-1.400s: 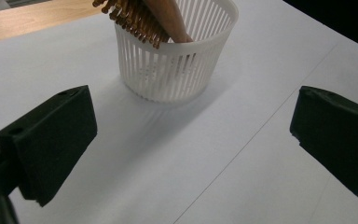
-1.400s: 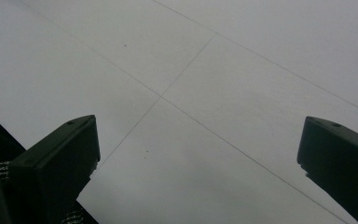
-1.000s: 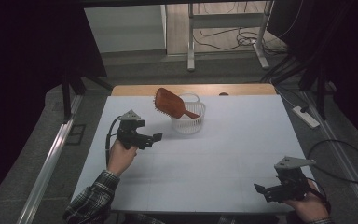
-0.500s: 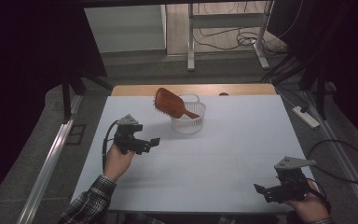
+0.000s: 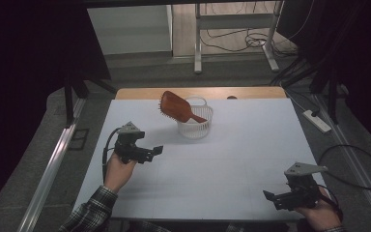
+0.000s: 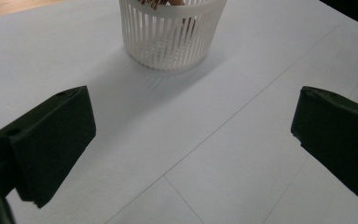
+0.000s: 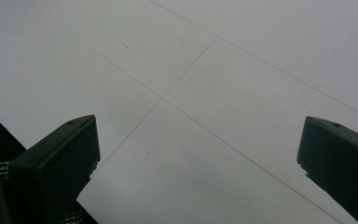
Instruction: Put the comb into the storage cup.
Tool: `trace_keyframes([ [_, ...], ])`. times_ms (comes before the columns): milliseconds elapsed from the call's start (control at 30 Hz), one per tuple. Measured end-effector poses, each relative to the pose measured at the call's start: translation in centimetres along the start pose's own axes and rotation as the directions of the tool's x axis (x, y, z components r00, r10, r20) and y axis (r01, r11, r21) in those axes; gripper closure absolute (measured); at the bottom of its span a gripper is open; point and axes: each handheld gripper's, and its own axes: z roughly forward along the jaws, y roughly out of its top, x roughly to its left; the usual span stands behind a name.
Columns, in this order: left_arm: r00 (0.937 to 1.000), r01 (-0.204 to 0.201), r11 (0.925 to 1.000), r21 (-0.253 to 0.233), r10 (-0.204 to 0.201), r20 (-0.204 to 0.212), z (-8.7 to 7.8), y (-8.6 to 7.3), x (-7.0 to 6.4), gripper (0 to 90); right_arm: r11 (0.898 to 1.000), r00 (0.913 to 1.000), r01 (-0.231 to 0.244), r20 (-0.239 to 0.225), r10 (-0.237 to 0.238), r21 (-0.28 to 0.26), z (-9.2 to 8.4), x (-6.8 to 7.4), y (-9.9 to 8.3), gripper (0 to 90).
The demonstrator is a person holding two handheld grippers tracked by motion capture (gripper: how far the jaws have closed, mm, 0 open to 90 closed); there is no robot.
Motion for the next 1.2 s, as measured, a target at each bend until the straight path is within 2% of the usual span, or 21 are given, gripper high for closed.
trace_keyframes([
  [1200, 0.9992, 0.036, 0.9992, -0.017, -0.036, -0.018, -2.9, -2.6, -0.2, 0.0, 1.000, 1.0000, 0.009, 0.002, -0.009, 0.003, 0.0, 0.1, 0.0, 0.0],
])
